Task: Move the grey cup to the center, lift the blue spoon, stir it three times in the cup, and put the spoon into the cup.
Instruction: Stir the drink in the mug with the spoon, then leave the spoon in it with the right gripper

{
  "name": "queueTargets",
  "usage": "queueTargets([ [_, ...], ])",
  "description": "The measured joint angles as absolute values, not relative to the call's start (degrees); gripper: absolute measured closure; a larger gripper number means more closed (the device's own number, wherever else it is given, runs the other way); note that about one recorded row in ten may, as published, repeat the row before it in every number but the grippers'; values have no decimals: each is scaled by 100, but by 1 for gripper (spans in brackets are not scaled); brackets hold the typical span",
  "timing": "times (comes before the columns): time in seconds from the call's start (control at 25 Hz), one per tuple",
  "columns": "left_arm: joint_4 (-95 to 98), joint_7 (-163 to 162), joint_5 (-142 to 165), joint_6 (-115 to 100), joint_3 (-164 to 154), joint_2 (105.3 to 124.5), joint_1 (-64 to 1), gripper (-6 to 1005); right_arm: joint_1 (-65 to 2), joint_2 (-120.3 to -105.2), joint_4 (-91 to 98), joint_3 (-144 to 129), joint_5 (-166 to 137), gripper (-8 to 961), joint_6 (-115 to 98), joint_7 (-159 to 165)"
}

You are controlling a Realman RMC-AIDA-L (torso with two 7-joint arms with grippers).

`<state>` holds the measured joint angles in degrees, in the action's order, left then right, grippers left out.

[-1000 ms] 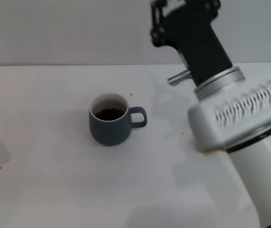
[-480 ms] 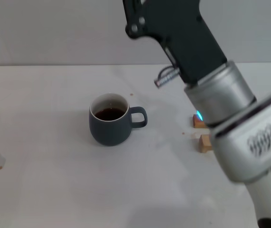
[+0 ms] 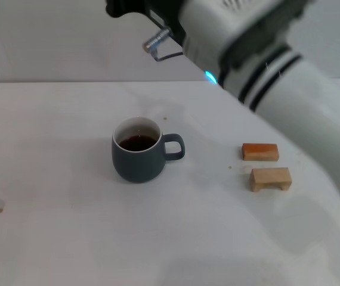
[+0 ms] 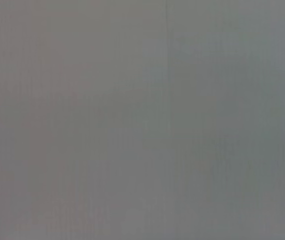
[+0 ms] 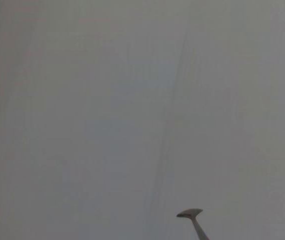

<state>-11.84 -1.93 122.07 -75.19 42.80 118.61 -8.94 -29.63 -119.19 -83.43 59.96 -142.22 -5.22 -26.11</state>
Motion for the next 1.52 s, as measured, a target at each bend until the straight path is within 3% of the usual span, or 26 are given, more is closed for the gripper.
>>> queueTargets([
  [0.32,-1188,-193,12207,-7535,4280,11864,-878,1001,-3422,-11896,-9100,7299,-14128,793,2672,-2087],
  [0.6,-1187,-193,12207,-7544,4281,11865,-954,1001,-4365,-11860,-9068,8602,-14155,793,5835,-2053],
  [1.52,-1186,-193,12172,-7595,4332,11856,-978,1001,-4557,-11873,-9528,8914,-14445,793,8056,-1265],
])
